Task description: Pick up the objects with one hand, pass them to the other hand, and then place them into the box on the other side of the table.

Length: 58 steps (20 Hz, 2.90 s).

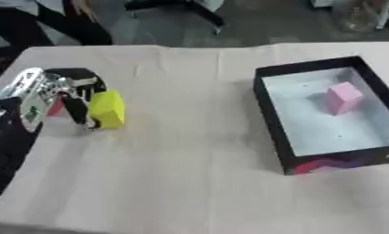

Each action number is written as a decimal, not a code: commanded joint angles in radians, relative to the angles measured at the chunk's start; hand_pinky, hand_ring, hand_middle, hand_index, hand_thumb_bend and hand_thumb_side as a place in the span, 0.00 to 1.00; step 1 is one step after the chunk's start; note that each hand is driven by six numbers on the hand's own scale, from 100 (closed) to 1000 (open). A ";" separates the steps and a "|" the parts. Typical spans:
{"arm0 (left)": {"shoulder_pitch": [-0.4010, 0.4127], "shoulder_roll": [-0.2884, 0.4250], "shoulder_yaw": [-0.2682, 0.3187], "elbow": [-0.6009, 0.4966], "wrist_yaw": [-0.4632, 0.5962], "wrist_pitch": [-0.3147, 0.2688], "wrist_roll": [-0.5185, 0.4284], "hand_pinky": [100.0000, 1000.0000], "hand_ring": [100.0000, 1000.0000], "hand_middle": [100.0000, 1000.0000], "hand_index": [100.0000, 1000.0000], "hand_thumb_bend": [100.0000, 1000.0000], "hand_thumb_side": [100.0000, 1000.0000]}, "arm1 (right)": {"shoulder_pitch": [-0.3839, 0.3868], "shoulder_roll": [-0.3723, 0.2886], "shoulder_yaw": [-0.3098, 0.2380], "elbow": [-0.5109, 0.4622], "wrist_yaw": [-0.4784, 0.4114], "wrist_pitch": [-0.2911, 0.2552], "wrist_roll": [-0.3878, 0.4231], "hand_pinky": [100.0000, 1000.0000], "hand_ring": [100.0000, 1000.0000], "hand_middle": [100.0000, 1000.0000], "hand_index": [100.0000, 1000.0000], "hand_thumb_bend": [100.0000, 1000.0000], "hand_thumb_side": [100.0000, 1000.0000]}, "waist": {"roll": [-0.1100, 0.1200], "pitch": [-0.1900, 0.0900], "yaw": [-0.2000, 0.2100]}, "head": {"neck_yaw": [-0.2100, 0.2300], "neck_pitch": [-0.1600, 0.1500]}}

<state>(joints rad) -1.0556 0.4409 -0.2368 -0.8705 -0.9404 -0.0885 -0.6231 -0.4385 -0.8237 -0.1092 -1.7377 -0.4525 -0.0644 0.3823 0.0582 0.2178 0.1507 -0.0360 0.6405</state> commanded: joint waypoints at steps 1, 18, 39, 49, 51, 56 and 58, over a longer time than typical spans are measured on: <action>-0.013 0.051 0.005 -0.070 0.037 0.039 0.013 0.67 0.57 0.50 0.44 0.21 0.00 | -0.008 -0.038 -0.015 -0.009 -0.011 -0.006 -0.003 1.00 1.00 0.66 1.00 0.45 0.06 | -0.012 -0.019 0.001 | -0.004 0.006; 0.119 -0.041 0.111 -0.409 0.248 0.160 0.195 0.70 0.50 0.44 0.43 0.00 0.00 | -0.299 -0.033 0.126 -0.012 0.122 -0.111 0.110 0.97 1.00 0.78 1.00 0.49 0.15 | -0.031 -0.045 0.012 | -0.090 0.014; 0.260 -0.198 -0.016 -0.651 0.539 0.194 0.513 0.70 0.48 0.43 0.43 0.00 0.00 | -0.536 0.197 0.312 0.107 0.308 -0.252 0.348 0.95 1.00 0.82 0.98 0.46 0.08 | -0.043 -0.051 0.004 | -0.113 0.028; 0.286 -0.259 -0.057 -0.694 0.473 0.177 0.561 0.69 0.47 0.43 0.42 0.00 0.00 | -0.563 0.297 0.359 0.140 0.425 -0.277 0.361 0.95 1.00 0.79 0.95 0.44 0.04 | -0.039 -0.049 0.015 | -0.131 0.028; 0.287 -0.273 -0.064 -0.696 0.444 0.180 0.567 0.68 0.47 0.43 0.42 0.00 0.00 | -0.566 0.309 0.367 0.142 0.438 -0.272 0.358 0.95 1.00 0.78 0.96 0.43 0.03 | -0.040 -0.047 0.017 | -0.135 0.028; 0.291 -0.293 -0.076 -0.701 0.363 0.182 0.585 0.67 0.46 0.42 0.42 0.00 0.00 | -0.570 0.327 0.378 0.149 0.445 -0.248 0.337 0.94 1.00 0.77 0.98 0.39 0.01 | -0.038 -0.044 0.023 | -0.143 0.026; 0.292 -0.296 -0.080 -0.703 0.328 0.189 0.588 0.65 0.45 0.41 0.42 0.00 0.00 | -0.572 0.333 0.379 0.151 0.448 -0.230 0.318 0.94 1.00 0.76 0.98 0.37 0.00 | -0.037 -0.043 0.025 | -0.148 0.023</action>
<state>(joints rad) -0.7512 0.1469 -0.3178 -1.5472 -0.5905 0.0983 -0.0414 -0.9858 -0.4858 0.2738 -1.5827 -0.0104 -0.3045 0.7106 0.0256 0.2067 0.1742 -0.1800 0.6672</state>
